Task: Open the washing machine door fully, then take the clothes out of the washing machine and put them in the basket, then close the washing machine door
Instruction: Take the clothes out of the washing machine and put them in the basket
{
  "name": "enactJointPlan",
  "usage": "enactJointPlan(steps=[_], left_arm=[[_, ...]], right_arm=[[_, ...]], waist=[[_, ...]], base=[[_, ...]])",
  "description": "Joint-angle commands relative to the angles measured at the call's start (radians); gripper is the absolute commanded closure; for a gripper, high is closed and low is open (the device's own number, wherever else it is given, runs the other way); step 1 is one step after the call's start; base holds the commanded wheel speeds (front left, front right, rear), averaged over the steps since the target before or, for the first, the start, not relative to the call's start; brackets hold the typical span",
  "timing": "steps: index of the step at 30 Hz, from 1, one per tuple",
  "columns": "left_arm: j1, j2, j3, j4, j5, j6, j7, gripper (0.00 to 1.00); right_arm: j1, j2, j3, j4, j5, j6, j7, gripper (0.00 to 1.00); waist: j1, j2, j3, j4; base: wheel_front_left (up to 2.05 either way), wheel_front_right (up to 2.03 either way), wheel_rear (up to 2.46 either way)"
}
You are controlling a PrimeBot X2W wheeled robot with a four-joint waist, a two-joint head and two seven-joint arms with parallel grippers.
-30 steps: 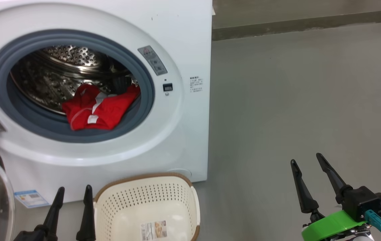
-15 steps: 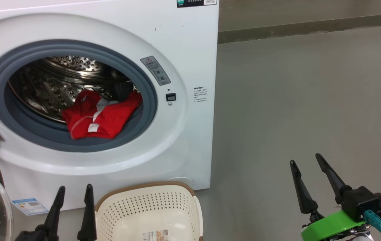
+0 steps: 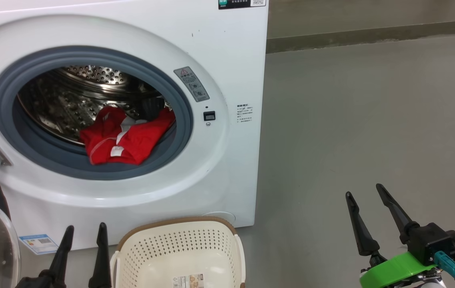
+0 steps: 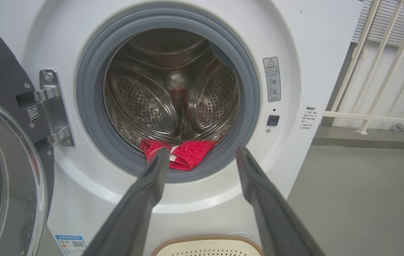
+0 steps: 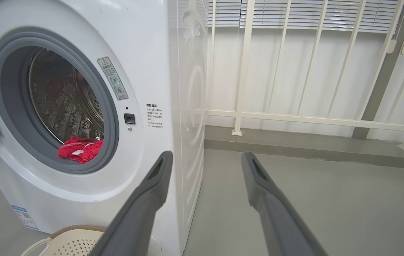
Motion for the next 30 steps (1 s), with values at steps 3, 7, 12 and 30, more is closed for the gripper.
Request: enactJointPlan(steps=[3, 7, 12, 30], left_arm=[[-0.041, 0.009, 0.043, -0.019, 0.007, -0.012, -0.012, 0.00], [-0.044, 0.007, 0.046, -0.018, 0.008, -0.018, -0.012, 0.00], [-0.049, 0.003, 0.050, -0.015, 0.012, -0.023, -0.012, 0.00], [-0.179, -0.012, 0.029, 0.034, 0.023, -0.039, -0.012, 0.00]], right_arm=[[-0.026, -0.013, 0.030, -0.024, 0.002, 0.006, -0.006, 0.00], [-0.026, -0.013, 0.032, -0.023, 0.003, 0.006, -0.006, 0.00], [-0.028, -0.015, 0.031, -0.025, 0.003, 0.006, -0.006, 0.00], [-0.063, -0.027, 0.041, -0.047, 0.003, 0.006, -0.006, 0.00]], waist=[[0.0000, 0.0000, 0.003, 0.001], [0.0000, 0.0000, 0.006, 0.002], [0.0000, 0.0000, 0.012, 0.005], [0.0000, 0.0000, 0.110, 0.058]], base=[[0.00, 0.00, 0.00], [0.00, 0.00, 0.00], [0.00, 0.00, 0.00], [0.00, 0.00, 0.00]])
